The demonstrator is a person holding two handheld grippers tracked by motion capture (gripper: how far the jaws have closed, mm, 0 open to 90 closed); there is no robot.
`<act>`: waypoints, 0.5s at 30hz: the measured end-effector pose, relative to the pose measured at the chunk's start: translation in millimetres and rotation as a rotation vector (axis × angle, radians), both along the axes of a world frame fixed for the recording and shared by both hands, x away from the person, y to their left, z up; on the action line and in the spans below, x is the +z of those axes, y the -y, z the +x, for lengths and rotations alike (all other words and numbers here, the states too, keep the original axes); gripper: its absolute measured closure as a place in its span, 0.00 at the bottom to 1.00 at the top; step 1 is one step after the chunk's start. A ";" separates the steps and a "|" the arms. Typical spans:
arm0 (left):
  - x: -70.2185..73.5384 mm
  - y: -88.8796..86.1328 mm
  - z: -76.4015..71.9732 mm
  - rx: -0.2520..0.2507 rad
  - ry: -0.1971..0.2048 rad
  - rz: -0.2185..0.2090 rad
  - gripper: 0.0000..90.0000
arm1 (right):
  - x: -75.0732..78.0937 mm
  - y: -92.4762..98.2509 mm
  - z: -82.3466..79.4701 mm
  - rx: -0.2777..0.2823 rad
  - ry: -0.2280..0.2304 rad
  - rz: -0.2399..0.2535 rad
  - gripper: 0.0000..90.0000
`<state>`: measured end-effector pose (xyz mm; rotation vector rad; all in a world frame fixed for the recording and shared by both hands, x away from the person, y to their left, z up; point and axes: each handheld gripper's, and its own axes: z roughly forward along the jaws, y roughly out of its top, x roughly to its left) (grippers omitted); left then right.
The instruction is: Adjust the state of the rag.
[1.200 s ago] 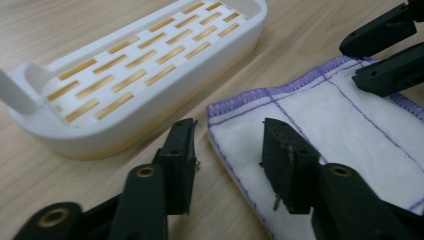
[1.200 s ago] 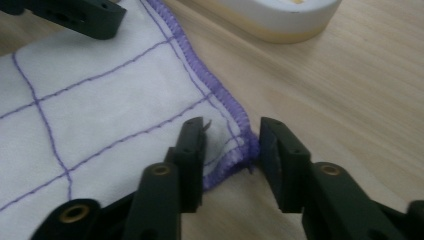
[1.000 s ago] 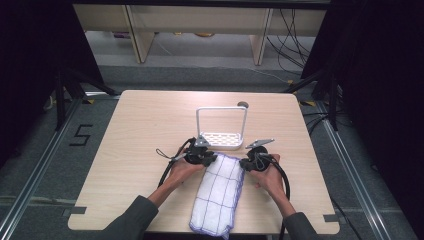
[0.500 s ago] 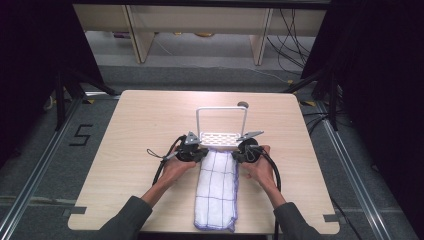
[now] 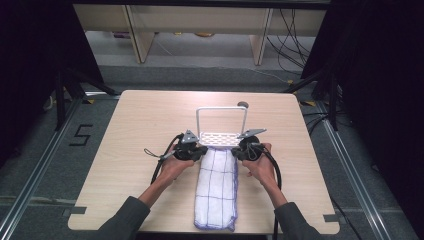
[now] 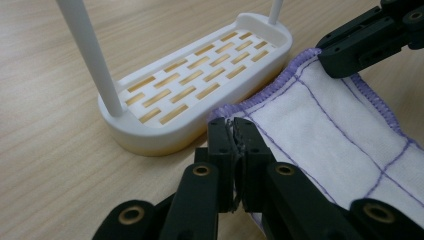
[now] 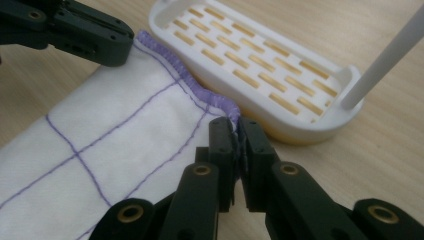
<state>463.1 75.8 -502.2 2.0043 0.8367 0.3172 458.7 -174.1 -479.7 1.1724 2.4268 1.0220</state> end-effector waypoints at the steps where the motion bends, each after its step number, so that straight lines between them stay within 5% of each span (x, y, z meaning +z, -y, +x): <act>1: 1.7 -0.8 -0.5 -0.001 -0.001 0.000 0.96 | 4.4 0.2 -1.3 0.009 -0.004 -0.006 0.95; 5: 8.1 -2.6 -1.9 -0.010 0.022 0.015 0.96 | 15.2 -2.0 -6.3 0.015 0.035 0.008 0.95; 6: 8.8 -1.5 -1.7 -0.006 0.022 -0.012 0.96 | 18.4 -1.4 -7.7 0.016 0.027 0.006 0.95; 15: 19.8 -0.8 -8.6 -0.013 0.039 -0.015 0.95 | 26.1 5.9 -13.0 0.012 0.042 0.049 0.95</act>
